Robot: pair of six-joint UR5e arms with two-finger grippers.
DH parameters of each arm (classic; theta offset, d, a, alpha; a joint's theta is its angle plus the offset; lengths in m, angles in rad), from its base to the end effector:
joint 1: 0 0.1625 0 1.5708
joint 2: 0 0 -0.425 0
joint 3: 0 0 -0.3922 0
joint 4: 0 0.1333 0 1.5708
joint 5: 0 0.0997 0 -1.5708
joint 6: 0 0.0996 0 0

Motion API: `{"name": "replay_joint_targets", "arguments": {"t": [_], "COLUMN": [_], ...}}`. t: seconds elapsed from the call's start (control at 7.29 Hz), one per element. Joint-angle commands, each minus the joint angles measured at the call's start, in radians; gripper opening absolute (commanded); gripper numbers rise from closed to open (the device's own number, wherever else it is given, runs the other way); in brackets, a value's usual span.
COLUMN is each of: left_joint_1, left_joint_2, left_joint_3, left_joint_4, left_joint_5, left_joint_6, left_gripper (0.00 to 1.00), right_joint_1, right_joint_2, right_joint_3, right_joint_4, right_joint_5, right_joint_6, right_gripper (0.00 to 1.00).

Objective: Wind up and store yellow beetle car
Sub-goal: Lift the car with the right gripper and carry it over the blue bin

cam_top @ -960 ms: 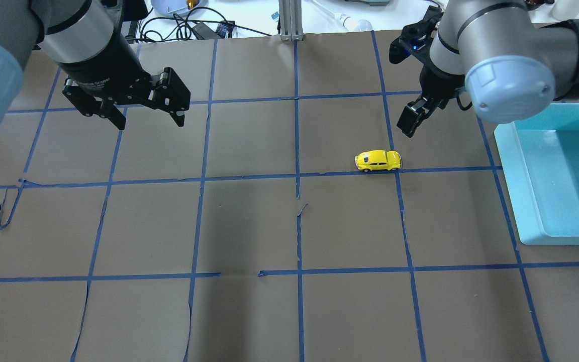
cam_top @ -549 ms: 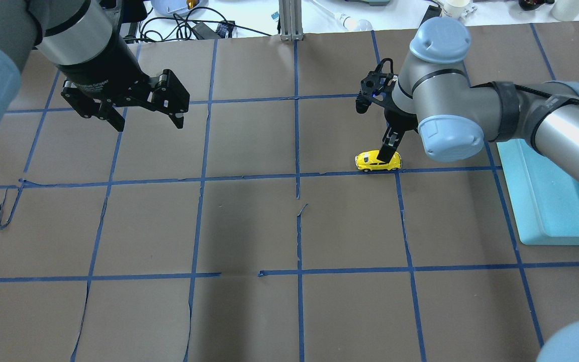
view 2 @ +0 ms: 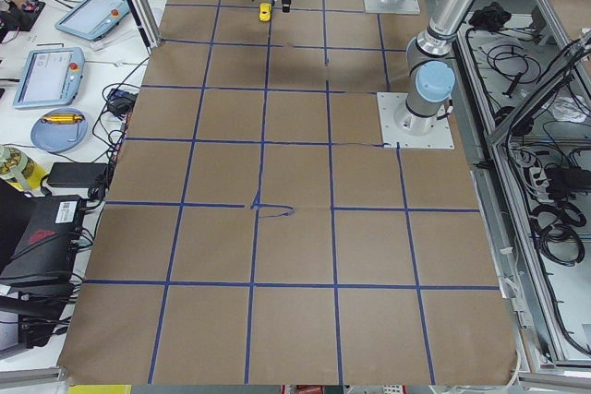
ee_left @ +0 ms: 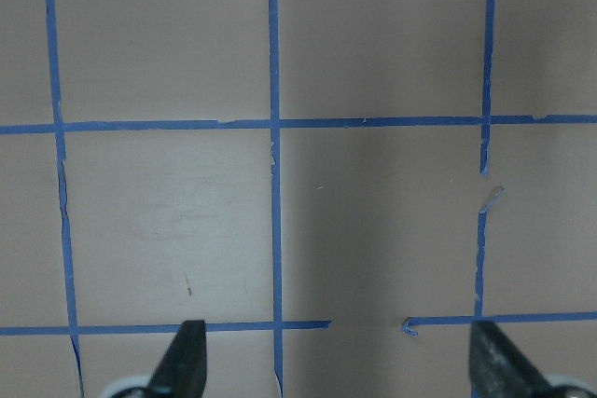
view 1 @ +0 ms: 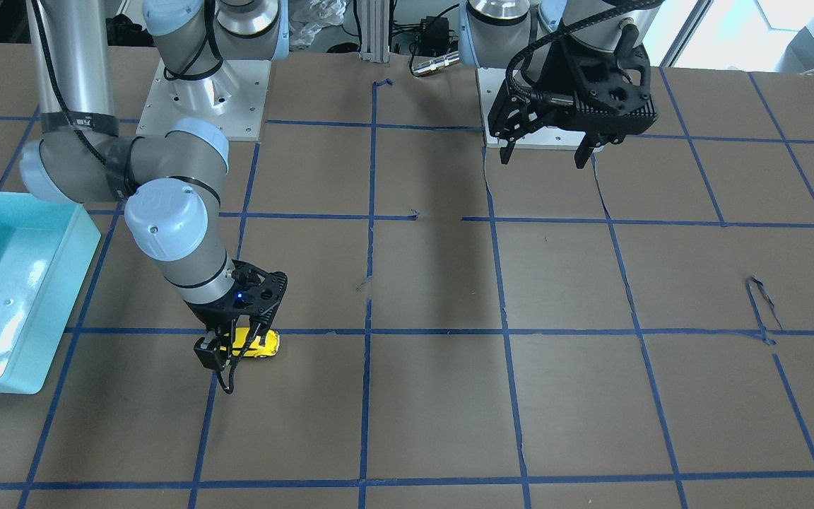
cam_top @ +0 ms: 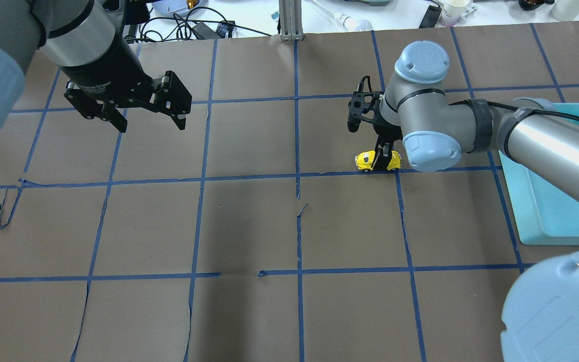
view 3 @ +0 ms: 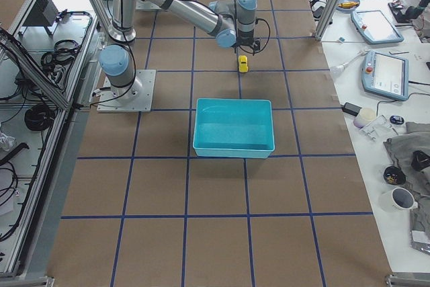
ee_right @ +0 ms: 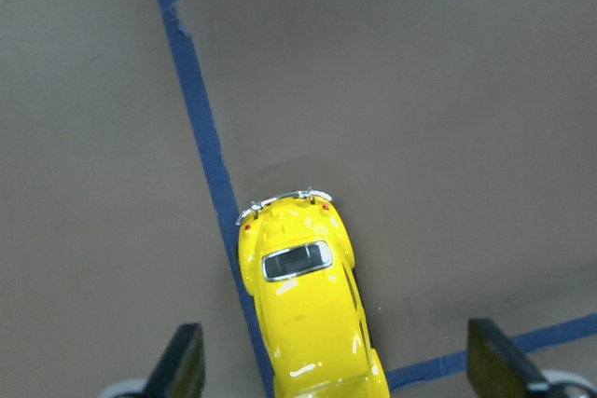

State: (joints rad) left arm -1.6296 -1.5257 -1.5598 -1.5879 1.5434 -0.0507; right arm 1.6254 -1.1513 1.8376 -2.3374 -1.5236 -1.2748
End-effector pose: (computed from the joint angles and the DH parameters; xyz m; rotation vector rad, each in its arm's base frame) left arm -0.1638 -0.4671 0.5135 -0.0134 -3.1115 0.0582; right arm 0.1697 -0.5755 0.2109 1.9335 -2.4625 0.1454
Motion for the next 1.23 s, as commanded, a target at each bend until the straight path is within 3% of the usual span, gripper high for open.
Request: {"name": "replay_joint_targets", "arguments": {"t": [0.0,0.14,0.27,0.41,0.55,0.82,1.1], "left_joint_1": [0.002,-0.001,-0.013,-0.015,-0.015,-0.015,-0.015], "left_joint_2": [-0.001,-0.002,-0.008,-0.008,-0.010,-0.004,-0.001], "left_joint_3": [0.000,-0.002,-0.002,-0.002,-0.002,-0.003,-0.006], "left_joint_4": [0.000,0.000,0.000,-0.003,-0.003,-0.004,-0.007], "left_joint_5": [0.000,0.001,0.000,0.000,0.000,0.000,0.003], "left_joint_6": [0.000,0.000,0.000,0.000,0.000,0.000,0.000], "left_gripper": [1.00,1.00,1.00,1.00,1.00,1.00,1.00], "right_joint_1": [0.001,0.001,0.001,-0.001,-0.001,-0.001,-0.016], "right_joint_2": [0.045,0.048,0.053,0.051,0.050,0.042,-0.032], "right_joint_3": [0.002,0.003,0.006,0.008,0.008,0.005,-0.047], "right_joint_4": [-0.040,-0.034,-0.031,-0.033,-0.033,-0.025,0.102], "right_joint_5": [0.000,0.002,0.002,-0.010,-0.012,-0.013,-0.074], "right_joint_6": [0.000,0.002,-0.003,-0.003,0.003,0.000,0.000], "right_gripper": [1.00,1.00,0.80,0.20,0.00,0.00,0.00]}}
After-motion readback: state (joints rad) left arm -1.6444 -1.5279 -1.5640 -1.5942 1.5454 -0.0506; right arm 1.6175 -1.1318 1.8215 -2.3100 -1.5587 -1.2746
